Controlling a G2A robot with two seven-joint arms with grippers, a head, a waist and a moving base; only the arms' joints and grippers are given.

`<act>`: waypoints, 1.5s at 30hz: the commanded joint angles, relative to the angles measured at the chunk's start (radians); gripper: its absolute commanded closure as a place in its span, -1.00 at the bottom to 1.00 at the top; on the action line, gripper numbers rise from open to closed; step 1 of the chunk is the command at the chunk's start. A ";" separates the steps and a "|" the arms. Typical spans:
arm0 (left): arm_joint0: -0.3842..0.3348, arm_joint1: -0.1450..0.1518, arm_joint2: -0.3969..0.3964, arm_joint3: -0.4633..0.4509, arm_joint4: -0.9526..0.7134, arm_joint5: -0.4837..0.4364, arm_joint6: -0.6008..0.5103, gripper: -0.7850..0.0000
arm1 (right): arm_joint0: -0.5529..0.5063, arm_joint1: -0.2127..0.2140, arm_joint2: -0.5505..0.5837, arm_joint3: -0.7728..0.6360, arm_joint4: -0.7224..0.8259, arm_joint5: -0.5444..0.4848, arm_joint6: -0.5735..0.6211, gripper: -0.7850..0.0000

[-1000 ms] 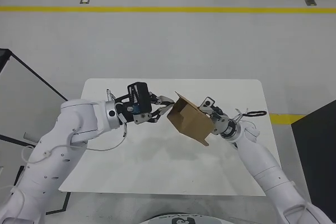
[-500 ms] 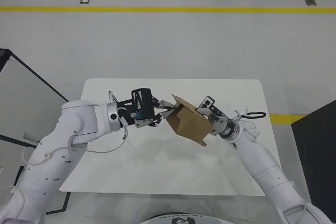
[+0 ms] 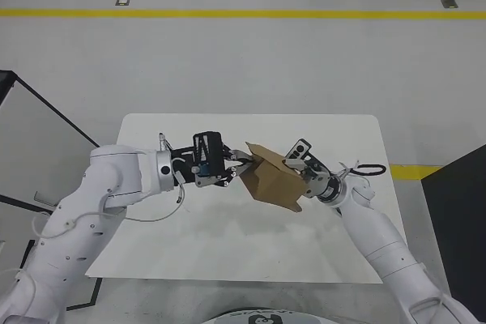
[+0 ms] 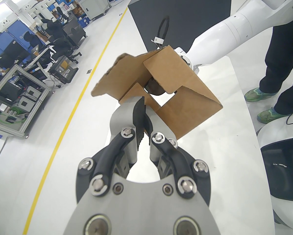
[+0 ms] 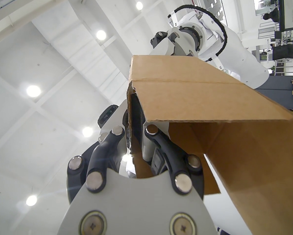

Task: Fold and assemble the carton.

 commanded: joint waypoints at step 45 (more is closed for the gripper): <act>0.072 0.011 -0.050 -0.122 0.403 0.012 0.229 1.00 | -0.037 -0.009 -0.003 -0.018 0.024 0.060 -0.068 1.00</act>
